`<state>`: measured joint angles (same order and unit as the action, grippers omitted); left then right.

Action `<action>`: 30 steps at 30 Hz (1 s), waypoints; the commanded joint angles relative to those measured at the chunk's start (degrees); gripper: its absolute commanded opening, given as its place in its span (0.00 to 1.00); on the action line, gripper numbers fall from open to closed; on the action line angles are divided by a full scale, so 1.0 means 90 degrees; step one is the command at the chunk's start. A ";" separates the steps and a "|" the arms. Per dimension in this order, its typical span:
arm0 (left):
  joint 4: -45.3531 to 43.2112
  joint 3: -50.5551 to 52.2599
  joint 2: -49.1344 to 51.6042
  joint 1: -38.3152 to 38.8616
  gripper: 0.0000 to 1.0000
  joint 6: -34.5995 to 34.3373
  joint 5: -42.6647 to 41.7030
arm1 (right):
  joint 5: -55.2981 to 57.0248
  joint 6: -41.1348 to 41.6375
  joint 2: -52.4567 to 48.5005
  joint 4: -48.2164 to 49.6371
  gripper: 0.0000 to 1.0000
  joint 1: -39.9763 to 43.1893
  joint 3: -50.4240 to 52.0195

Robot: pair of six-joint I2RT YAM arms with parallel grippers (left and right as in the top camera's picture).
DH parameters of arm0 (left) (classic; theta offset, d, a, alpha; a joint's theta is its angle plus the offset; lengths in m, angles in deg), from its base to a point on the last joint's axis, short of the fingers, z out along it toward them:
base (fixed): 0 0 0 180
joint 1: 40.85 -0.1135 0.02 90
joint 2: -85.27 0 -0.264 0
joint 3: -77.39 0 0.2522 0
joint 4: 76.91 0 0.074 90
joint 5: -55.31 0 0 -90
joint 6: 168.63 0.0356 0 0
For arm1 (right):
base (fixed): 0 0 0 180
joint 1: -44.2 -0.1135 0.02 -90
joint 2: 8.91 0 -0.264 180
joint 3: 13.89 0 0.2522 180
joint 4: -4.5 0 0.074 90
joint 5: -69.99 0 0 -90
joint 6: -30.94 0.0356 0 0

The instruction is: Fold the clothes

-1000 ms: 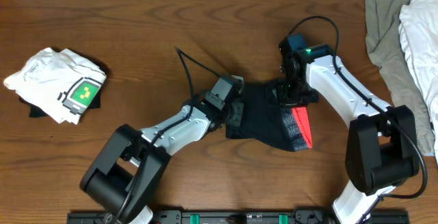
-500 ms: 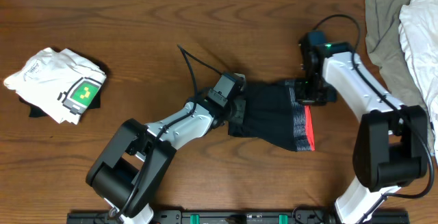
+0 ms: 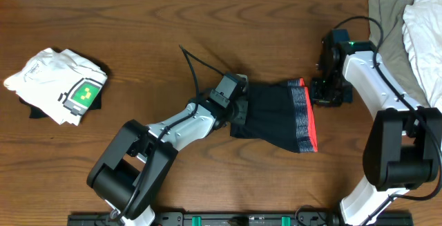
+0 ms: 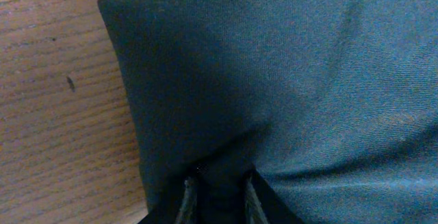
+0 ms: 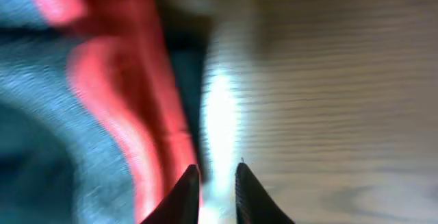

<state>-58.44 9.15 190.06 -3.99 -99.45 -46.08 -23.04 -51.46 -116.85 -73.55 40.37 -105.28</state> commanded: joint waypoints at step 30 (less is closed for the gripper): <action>0.0323 0.0279 0.0508 0.0027 0.24 -0.0056 -0.0017 | -0.1037 -0.0804 0.0158 0.0585 0.35 0.0002 0.0333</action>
<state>-58.20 9.10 190.09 -3.99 -99.45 -46.08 -31.10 -59.48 -116.52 -68.79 40.32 -103.53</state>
